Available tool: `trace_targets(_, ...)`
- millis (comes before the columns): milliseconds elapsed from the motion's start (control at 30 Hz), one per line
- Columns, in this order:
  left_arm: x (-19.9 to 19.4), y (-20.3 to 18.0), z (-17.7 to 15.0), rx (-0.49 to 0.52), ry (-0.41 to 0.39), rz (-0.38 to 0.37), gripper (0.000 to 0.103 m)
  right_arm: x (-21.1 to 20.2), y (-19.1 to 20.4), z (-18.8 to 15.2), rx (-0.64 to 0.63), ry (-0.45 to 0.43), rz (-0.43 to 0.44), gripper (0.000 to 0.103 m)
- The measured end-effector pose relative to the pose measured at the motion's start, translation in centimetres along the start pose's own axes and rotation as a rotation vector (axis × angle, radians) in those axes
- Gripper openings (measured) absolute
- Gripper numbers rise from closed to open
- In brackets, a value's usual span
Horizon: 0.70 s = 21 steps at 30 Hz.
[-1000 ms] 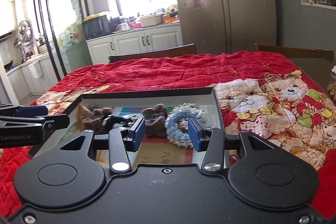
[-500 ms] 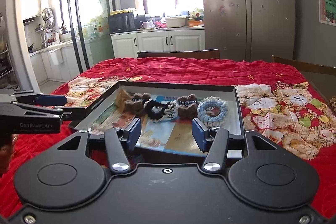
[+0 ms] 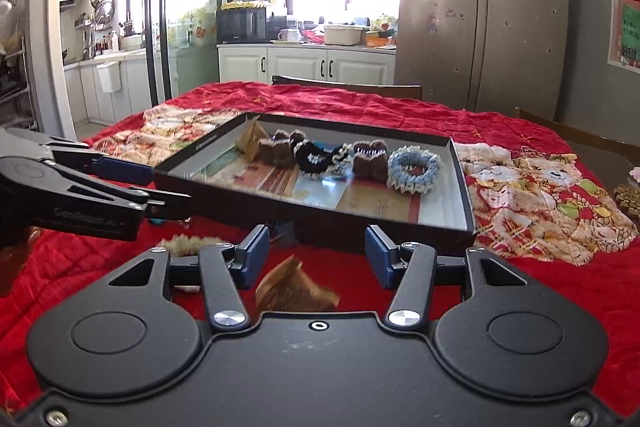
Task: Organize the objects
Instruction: 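Withdraw both grippers from the box toward the remaining items beside it, then grasp the tan paper triangle with the right gripper while the left gripper grasps the cream scrunchie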
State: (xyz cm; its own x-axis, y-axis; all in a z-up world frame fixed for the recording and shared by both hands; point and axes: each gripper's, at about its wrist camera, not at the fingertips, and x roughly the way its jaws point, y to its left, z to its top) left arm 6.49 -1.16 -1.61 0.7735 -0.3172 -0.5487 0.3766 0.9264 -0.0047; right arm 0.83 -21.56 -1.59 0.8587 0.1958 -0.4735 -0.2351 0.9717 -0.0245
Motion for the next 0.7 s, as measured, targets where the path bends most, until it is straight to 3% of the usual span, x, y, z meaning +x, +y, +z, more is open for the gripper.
trace_targets(700,2.5,-0.3,-2.8,-0.019,0.087,-0.033,0.067,2.1,2.2,-2.4,-0.072,0.077,0.027,0.051)
